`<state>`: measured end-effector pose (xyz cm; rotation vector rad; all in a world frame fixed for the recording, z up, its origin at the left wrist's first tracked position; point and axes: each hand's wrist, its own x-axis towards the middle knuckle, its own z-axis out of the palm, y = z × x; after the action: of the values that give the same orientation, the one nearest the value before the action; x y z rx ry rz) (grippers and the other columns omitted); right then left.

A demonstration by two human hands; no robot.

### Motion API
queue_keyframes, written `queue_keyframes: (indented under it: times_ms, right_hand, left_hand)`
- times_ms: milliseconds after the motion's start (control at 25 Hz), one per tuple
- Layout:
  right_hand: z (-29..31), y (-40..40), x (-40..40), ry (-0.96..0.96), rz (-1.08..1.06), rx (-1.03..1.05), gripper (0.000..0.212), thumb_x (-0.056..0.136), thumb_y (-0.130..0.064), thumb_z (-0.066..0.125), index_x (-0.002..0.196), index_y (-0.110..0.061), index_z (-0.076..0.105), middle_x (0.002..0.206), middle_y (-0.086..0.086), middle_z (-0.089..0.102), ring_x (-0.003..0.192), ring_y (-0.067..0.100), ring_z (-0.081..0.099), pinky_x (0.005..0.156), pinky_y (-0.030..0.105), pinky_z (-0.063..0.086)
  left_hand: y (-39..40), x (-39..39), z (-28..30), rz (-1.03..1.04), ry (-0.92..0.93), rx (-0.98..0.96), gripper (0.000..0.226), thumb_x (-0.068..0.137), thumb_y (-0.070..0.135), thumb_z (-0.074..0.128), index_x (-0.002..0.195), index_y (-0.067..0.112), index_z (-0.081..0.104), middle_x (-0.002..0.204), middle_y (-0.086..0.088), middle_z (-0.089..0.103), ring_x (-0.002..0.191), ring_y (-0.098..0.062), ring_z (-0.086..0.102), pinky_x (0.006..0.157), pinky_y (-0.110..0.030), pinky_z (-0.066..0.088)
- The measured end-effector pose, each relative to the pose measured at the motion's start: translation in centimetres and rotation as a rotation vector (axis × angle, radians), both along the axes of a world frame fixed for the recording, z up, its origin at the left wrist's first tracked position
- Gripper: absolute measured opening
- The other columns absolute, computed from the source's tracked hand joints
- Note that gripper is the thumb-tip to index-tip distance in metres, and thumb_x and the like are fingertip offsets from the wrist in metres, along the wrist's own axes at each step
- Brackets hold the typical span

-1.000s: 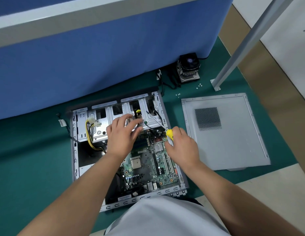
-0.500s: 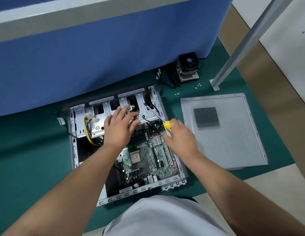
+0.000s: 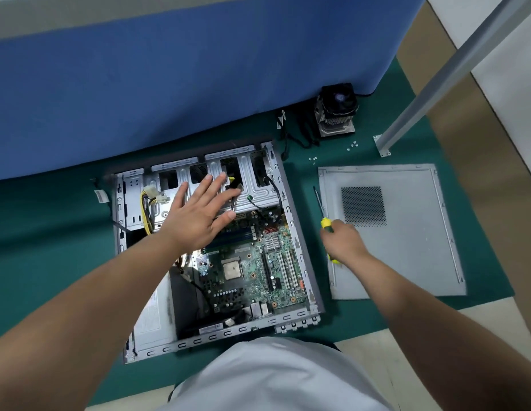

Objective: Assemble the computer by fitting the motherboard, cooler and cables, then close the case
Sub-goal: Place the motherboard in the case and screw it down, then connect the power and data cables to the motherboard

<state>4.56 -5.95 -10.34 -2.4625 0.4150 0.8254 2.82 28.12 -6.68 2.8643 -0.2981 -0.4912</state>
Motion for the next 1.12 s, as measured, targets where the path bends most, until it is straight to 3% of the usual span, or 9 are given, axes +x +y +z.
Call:
queue_keyframes:
  times_ms: [120, 320, 440, 600, 720, 840, 960, 1040, 1120]
  right_hand:
    - [-1.4, 1.3, -0.1, 0.012, 0.085, -0.059, 0.03, 0.1, -0.027, 0.052, 0.119, -0.003, 0.055, 0.116, 0.02, 0.056, 0.098, 0.036, 0.061, 0.083, 0.042, 0.055]
    - [-2.5, 2.6, -0.2, -0.044, 0.227, -0.33, 0.032, 0.095, -0.011, 0.05, 0.127, -0.009, 0.047, 0.117, 0.013, 0.064, 0.102, 0.035, 0.064, 0.071, 0.037, 0.042]
    - [-2.8, 2.8, -0.4, -0.042, 0.266, -0.347, 0.033, 0.096, -0.011, 0.049, 0.129, -0.008, 0.047, 0.12, 0.013, 0.063, 0.105, 0.035, 0.065, 0.071, 0.038, 0.041]
    - [-1.2, 2.3, -0.8, -0.068, 0.254, -0.265, 0.041, 0.098, -0.028, 0.057, 0.133, -0.008, 0.047, 0.13, 0.014, 0.051, 0.109, 0.036, 0.06, 0.074, 0.04, 0.045]
    - [1.0, 2.1, -1.8, -0.196, 0.199, -0.09, 0.04, 0.099, -0.027, 0.06, 0.133, -0.01, 0.051, 0.134, 0.012, 0.047, 0.109, 0.032, 0.059, 0.087, 0.04, 0.051]
    - [4.4, 3.4, -3.4, -0.454, 0.09, 0.059, 0.031, 0.101, -0.02, 0.056, 0.131, -0.012, 0.055, 0.128, 0.005, 0.053, 0.097, 0.017, 0.061, 0.092, 0.03, 0.049]
    - [7.9, 6.0, -6.2, -0.703, 0.123, 0.133, 0.023, 0.101, -0.022, 0.053, 0.123, -0.018, 0.058, 0.112, -0.01, 0.05, 0.084, -0.005, 0.053, 0.082, 0.006, 0.042]
    - [9.2, 7.7, -8.4, -0.652, 0.294, 0.194, 0.02, 0.101, -0.028, 0.052, 0.12, -0.026, 0.06, 0.11, -0.017, 0.052, 0.088, -0.012, 0.055, 0.081, 0.004, 0.043]
    - [9.6, 9.1, -10.2, -0.448, 0.489, 0.26, 0.017, 0.101, -0.03, 0.054, 0.116, -0.03, 0.064, 0.105, -0.02, 0.058, 0.09, -0.007, 0.059, 0.083, 0.015, 0.052]
  left_hand:
    - [0.1, 0.2, 0.0, 0.011, 0.015, 0.005, 0.059, 0.098, 0.076, 0.002, 0.154, 0.06, -0.003, 0.167, 0.023, -0.021, 0.152, -0.002, -0.025, 0.123, -0.047, -0.019]
    - [0.2, 0.4, -0.2, 0.018, 0.024, 0.009, 0.058, 0.099, 0.075, 0.004, 0.155, 0.059, -0.001, 0.167, 0.023, -0.021, 0.152, -0.003, -0.025, 0.123, -0.046, -0.019]
    - [0.2, 0.4, -0.2, 0.02, 0.025, 0.0, 0.056, 0.102, 0.072, 0.009, 0.156, 0.058, 0.001, 0.167, 0.022, -0.02, 0.153, -0.003, -0.024, 0.124, -0.048, -0.017]
    - [0.2, 0.3, 0.0, 0.02, 0.028, 0.0, 0.056, 0.101, 0.073, 0.007, 0.155, 0.059, 0.0, 0.168, 0.022, -0.02, 0.153, -0.003, -0.024, 0.123, -0.047, -0.018]
    - [0.2, 0.1, -0.1, 0.027, 0.017, -0.013, 0.056, 0.099, 0.075, 0.005, 0.153, 0.062, 0.0, 0.167, 0.023, -0.02, 0.153, -0.002, -0.024, 0.122, -0.046, -0.02]
    - [0.1, 0.1, -0.2, 0.039, 0.001, -0.069, 0.057, 0.098, 0.078, 0.008, 0.153, 0.063, 0.005, 0.168, 0.024, -0.015, 0.154, -0.002, -0.019, 0.122, -0.045, -0.02]
    - [0.4, -0.1, -0.3, 0.047, -0.036, -0.135, 0.058, 0.098, 0.078, 0.018, 0.153, 0.062, 0.013, 0.169, 0.023, -0.005, 0.156, -0.003, -0.011, 0.123, -0.046, -0.017]
    - [0.8, -0.4, -0.4, 0.027, -0.067, -0.184, 0.059, 0.098, 0.075, 0.026, 0.154, 0.059, 0.02, 0.17, 0.021, 0.003, 0.157, -0.005, -0.006, 0.124, -0.046, -0.015]
    - [1.3, -0.8, -0.3, 0.007, -0.086, -0.234, 0.057, 0.1, 0.069, 0.033, 0.154, 0.053, 0.03, 0.17, 0.018, 0.012, 0.158, -0.008, 0.0, 0.125, -0.048, -0.012]
